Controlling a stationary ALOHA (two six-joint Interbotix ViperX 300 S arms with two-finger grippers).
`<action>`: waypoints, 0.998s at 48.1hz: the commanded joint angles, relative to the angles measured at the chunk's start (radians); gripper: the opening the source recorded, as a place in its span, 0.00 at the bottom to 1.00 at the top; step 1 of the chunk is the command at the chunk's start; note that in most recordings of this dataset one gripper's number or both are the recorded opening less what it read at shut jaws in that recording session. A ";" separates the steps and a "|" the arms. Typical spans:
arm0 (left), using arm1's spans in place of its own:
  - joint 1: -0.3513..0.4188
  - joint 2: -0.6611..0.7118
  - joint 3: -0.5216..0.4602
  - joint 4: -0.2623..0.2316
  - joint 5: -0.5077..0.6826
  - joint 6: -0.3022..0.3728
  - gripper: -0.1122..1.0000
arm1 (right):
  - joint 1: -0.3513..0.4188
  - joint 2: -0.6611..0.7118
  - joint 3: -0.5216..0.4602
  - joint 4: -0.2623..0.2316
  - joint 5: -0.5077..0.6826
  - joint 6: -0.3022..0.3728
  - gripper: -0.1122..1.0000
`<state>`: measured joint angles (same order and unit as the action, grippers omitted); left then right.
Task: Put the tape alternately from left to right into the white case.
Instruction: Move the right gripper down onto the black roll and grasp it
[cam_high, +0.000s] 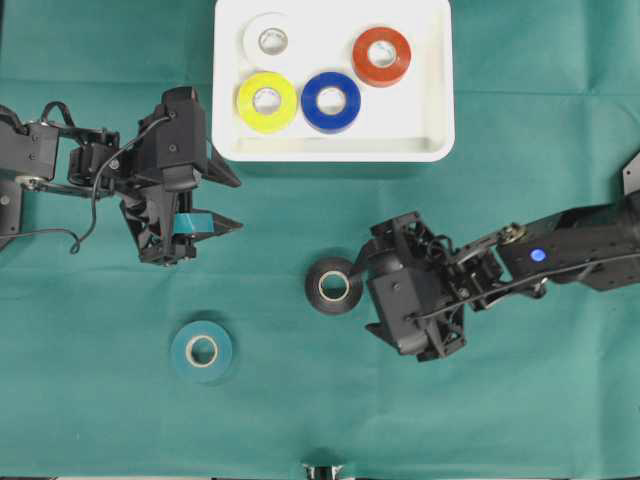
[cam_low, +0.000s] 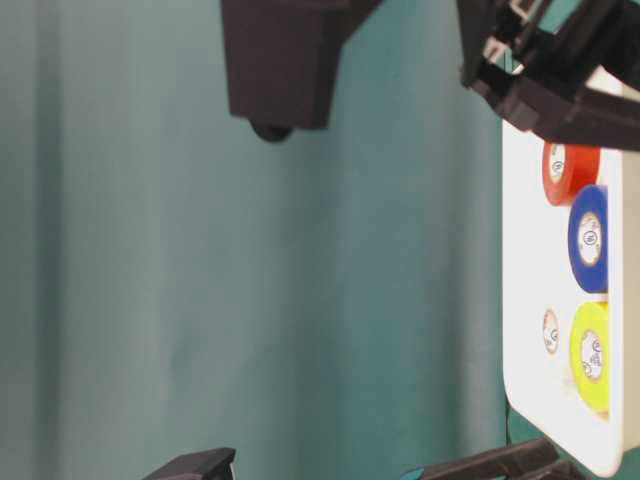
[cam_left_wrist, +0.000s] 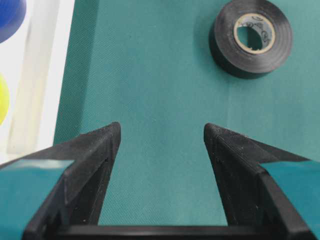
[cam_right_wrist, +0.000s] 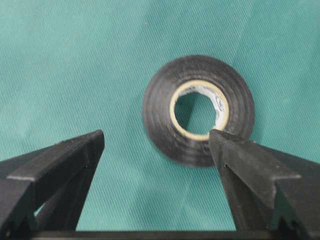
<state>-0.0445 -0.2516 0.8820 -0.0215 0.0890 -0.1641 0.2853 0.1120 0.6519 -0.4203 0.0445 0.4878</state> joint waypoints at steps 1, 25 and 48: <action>-0.003 -0.011 -0.011 -0.002 -0.008 0.000 0.73 | 0.008 0.000 -0.037 0.000 0.012 0.003 0.84; -0.003 -0.009 0.000 -0.002 -0.008 0.000 0.73 | 0.014 0.091 -0.133 0.002 0.123 0.003 0.84; -0.003 -0.009 0.005 -0.002 -0.008 0.000 0.73 | 0.014 0.130 -0.183 0.002 0.196 0.003 0.84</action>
<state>-0.0445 -0.2516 0.8958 -0.0215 0.0890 -0.1641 0.2976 0.2516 0.4924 -0.4203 0.2378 0.4893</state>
